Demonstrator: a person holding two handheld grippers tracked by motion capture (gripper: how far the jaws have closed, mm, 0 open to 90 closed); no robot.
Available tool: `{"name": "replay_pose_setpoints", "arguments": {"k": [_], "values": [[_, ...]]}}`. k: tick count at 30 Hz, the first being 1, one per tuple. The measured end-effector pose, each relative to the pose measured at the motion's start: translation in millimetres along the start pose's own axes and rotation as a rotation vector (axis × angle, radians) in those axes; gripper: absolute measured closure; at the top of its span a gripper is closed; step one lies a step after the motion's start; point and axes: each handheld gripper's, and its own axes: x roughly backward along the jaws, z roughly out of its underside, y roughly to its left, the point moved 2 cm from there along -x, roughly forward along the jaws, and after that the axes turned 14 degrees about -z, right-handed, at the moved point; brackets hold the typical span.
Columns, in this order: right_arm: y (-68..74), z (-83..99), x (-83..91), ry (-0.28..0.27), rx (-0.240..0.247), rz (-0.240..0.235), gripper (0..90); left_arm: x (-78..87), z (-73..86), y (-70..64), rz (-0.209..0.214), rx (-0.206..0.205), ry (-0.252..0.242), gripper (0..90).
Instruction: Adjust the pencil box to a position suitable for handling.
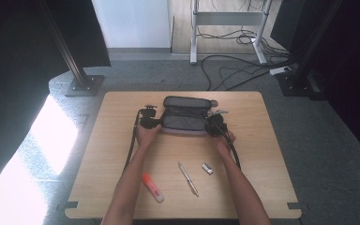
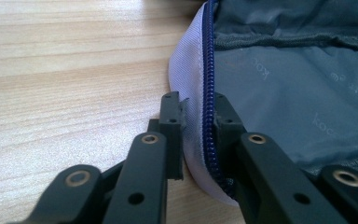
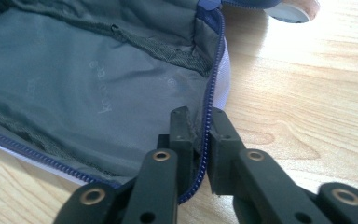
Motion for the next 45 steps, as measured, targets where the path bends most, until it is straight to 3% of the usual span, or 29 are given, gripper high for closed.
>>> {"name": "replay_pose_setpoints", "arguments": {"k": [4,11,22,32,45], "values": [[-0.8,-0.3,1.5,-0.018,-0.028,-0.009,85.2,-0.2,-0.8,-2.2,-0.005,-0.009,-0.006,83.2],[-5.4,0.8,8.7,-0.060,-0.067,-0.026,86.4,1.3,-2.4,-0.2,0.056,0.016,0.002,86.3],[0.7,-2.0,30.4,-0.117,-0.052,-0.032,86.6,27.4,-7.3,-3.5,0.091,-0.009,-0.047,87.5],[16.6,-9.6,60.2,-0.163,-0.005,-0.030,86.7,58.1,-7.2,-3.4,0.107,-0.016,-0.098,87.7],[23.9,-11.0,65.9,-0.184,0.009,-0.060,86.7,77.9,-9.2,0.9,0.107,-0.030,-0.136,87.7]]}}
